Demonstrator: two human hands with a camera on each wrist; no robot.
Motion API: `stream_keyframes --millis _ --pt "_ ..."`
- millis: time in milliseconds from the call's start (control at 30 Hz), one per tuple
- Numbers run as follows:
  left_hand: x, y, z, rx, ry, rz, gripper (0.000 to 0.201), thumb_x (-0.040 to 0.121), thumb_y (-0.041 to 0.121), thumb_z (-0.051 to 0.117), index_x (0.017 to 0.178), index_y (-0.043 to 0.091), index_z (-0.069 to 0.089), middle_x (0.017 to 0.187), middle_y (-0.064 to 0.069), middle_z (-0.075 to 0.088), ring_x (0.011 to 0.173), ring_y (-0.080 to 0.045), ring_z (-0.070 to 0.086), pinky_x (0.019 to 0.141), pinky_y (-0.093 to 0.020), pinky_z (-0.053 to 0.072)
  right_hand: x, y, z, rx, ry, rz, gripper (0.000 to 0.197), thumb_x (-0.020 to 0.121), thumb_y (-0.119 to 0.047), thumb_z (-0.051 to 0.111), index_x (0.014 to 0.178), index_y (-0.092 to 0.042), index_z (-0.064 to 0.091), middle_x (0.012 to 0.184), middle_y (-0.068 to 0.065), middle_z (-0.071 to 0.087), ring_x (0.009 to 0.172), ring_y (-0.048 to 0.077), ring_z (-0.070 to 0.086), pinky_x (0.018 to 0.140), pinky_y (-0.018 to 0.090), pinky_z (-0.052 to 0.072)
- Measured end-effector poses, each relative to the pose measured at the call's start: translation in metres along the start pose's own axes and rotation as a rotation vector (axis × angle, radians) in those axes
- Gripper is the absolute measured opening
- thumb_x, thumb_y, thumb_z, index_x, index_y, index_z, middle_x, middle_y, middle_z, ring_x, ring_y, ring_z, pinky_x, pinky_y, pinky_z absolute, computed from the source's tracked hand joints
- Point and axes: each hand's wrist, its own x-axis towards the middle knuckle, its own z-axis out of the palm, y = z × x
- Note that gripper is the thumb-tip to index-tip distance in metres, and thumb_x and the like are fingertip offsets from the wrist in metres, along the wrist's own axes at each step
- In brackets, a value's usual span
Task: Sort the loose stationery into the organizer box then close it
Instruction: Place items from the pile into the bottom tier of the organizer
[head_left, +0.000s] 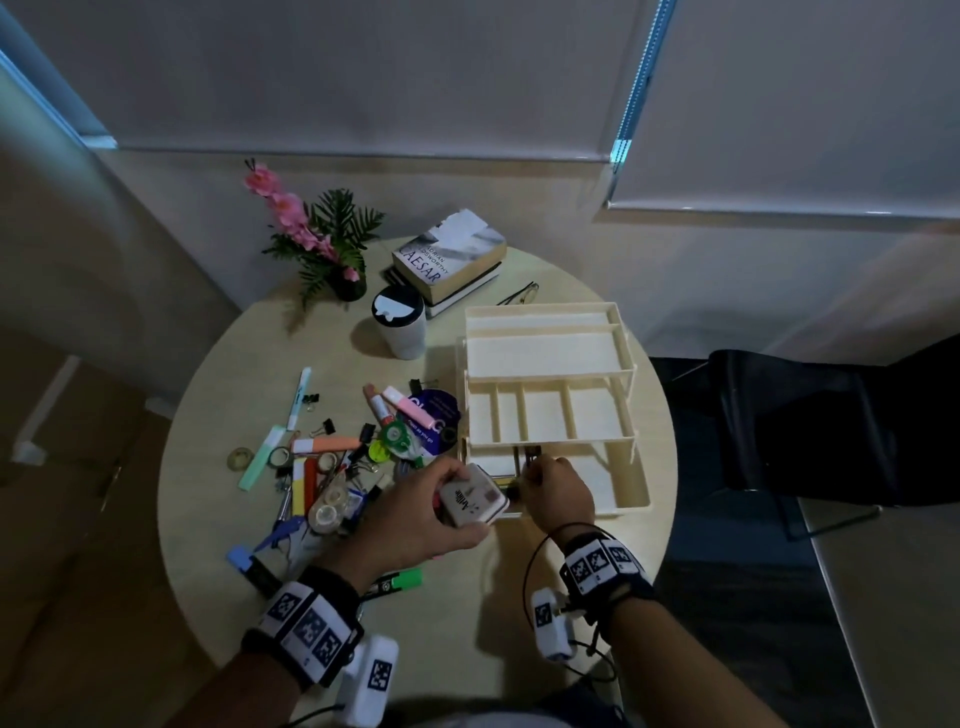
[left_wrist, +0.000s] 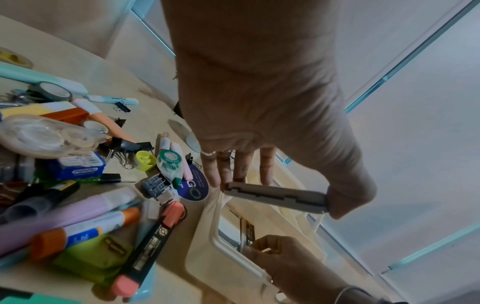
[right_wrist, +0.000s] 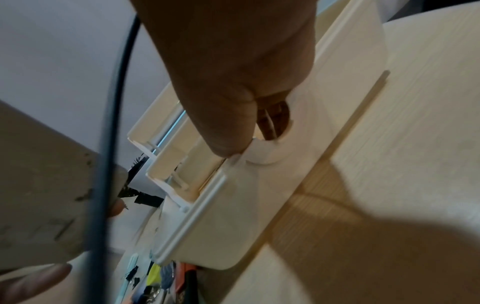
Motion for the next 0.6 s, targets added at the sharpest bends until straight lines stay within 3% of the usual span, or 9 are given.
stream_keyframes --millis 133,233,367,467,600 --pt "0.006 0.008 0.014 -0.024 0.020 0.000 0.058 0.073 0.045 0.091 0.118 0.038 0.054 0.115 0.011 0.067 0.102 -0.004 0.069 0.072 -0.034 0.065 -0.001 0.009 -0.017 0.045 -0.057 -0.127 0.012 0.095 -0.030 0.065 0.098 -0.020 0.072 0.093 0.000 0.057 0.086 0.027 0.063 0.076 0.033 0.051" --pt "0.022 0.015 0.033 -0.033 -0.003 0.016 0.060 0.071 0.049 0.089 0.118 0.038 0.054 0.113 0.012 0.070 0.102 -0.003 0.070 0.079 -0.039 0.065 -0.009 0.030 -0.046 0.078 0.014 -0.205 0.007 0.093 -0.023 0.069 0.098 -0.021 0.073 0.098 0.000 0.065 0.086 0.021 0.066 0.077 0.033 0.053" --pt "0.055 0.029 0.068 -0.013 -0.139 0.038 0.054 0.075 0.053 0.084 0.117 0.040 0.052 0.118 0.011 0.068 0.104 -0.007 0.070 0.088 -0.044 0.061 -0.031 0.067 -0.086 0.181 0.125 -0.237 0.008 0.095 -0.017 0.068 0.093 -0.025 0.069 0.088 -0.012 0.068 0.080 0.004 0.063 0.071 0.022 0.049" --pt "0.082 0.043 0.099 0.033 -0.201 0.052 0.054 0.076 0.057 0.080 0.119 0.041 0.050 0.121 0.010 0.064 0.103 -0.010 0.068 0.088 -0.045 0.060 -0.047 0.093 -0.106 0.229 0.195 -0.222 0.010 0.095 -0.016 0.070 0.092 -0.025 0.070 0.083 -0.014 0.068 0.079 0.002 0.064 0.070 0.022 0.050" --pt "0.113 0.060 0.138 0.114 -0.195 0.063 0.064 0.081 0.055 0.080 0.132 0.034 0.047 0.129 0.007 0.059 0.108 -0.012 0.064 0.092 -0.038 0.059 -0.056 0.121 -0.113 0.316 0.193 -0.185 0.013 0.096 -0.015 0.070 0.092 -0.028 0.070 0.089 -0.014 0.071 0.081 0.007 0.066 0.071 0.029 0.056"
